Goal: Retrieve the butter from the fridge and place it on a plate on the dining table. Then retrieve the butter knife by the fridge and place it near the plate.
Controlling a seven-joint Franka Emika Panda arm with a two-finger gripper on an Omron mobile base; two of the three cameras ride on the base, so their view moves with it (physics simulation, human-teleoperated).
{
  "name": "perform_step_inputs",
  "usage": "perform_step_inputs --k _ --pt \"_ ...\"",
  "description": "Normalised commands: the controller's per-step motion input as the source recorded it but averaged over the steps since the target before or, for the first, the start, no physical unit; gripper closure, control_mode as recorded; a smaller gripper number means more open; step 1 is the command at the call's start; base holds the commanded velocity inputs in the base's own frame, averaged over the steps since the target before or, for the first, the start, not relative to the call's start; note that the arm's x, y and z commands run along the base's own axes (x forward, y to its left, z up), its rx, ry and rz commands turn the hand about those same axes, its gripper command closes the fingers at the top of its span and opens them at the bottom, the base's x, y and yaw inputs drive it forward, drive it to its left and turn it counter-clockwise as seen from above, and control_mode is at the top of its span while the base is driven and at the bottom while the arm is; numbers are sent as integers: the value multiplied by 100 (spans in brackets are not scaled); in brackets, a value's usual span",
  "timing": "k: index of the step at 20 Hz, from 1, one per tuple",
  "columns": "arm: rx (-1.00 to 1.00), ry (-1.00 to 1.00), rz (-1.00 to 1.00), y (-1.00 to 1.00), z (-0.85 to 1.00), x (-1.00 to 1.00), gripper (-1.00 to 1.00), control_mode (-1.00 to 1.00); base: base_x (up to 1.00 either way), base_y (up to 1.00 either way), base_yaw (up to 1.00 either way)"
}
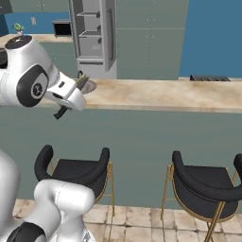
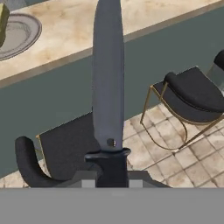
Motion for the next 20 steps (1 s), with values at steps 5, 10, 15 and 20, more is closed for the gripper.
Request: perform_step_inputs --k 5,10,15,20 --pt "0 9 0 -1 0 91 100 -100 0 0 0" --pt "0 7 0 0 -12 90 100 -100 0 0 0" --pt "0 1 0 -7 -25 93 100 -100 0 0 0" --pt "0 3 1 -17 -32 92 100 -100 0 0 0"
